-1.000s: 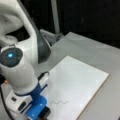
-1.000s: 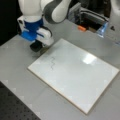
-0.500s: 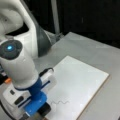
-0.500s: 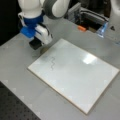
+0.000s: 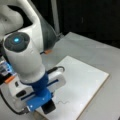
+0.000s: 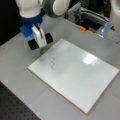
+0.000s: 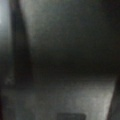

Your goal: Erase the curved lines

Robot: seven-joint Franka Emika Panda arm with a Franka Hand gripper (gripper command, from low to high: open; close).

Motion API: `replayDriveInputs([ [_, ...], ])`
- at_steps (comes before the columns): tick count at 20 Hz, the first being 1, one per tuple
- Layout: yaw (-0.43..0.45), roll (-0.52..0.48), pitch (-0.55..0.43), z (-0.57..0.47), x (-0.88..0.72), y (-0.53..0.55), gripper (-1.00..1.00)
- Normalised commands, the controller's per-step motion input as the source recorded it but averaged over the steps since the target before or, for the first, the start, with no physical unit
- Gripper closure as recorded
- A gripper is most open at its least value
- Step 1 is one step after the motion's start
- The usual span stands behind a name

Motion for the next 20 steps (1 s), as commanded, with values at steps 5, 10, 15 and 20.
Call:
replayDriveInputs([
  [5, -0.089, -0.045, 0.139, 0.1, -0.02, 0.1, 1.0],
  [10, -0.083, -0.047, 0.122, -0.07, -0.19, 0.14, 1.0],
  [15, -0.206, -0.11, 0.097, -0.23, -0.35, 0.17, 1.0],
  [20, -0.169, -0.183, 0.049, -0.14, -0.34, 0.05, 1.0],
])
